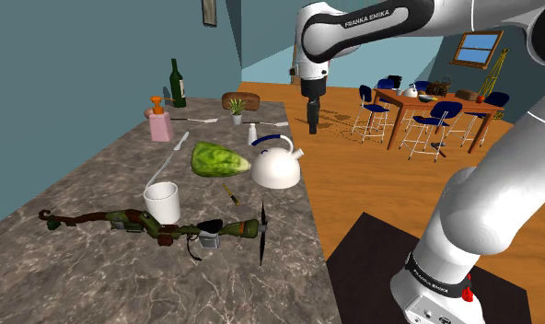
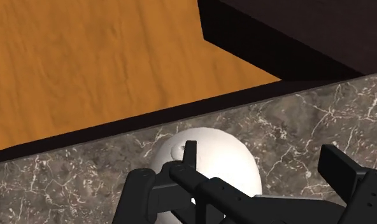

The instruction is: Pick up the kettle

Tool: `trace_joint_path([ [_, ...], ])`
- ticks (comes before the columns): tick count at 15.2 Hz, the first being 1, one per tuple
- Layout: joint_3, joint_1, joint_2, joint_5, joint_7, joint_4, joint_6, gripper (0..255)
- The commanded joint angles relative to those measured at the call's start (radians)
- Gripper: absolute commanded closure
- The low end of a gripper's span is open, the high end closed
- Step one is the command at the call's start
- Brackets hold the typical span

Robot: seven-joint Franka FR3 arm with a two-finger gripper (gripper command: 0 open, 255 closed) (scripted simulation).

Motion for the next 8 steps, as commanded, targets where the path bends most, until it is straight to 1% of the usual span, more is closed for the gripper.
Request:
trace_joint_path([
  [1,-0.013,0.001,0.08,-0.006,-0.061,0.045,0.023,0],
  [7,-0.023,0.002,0.326,-0.011,-0.218,0.217,0.063,0],
  [8,-0.022,0.001,0.345,-0.011,-0.229,0.231,0.064,0],
])
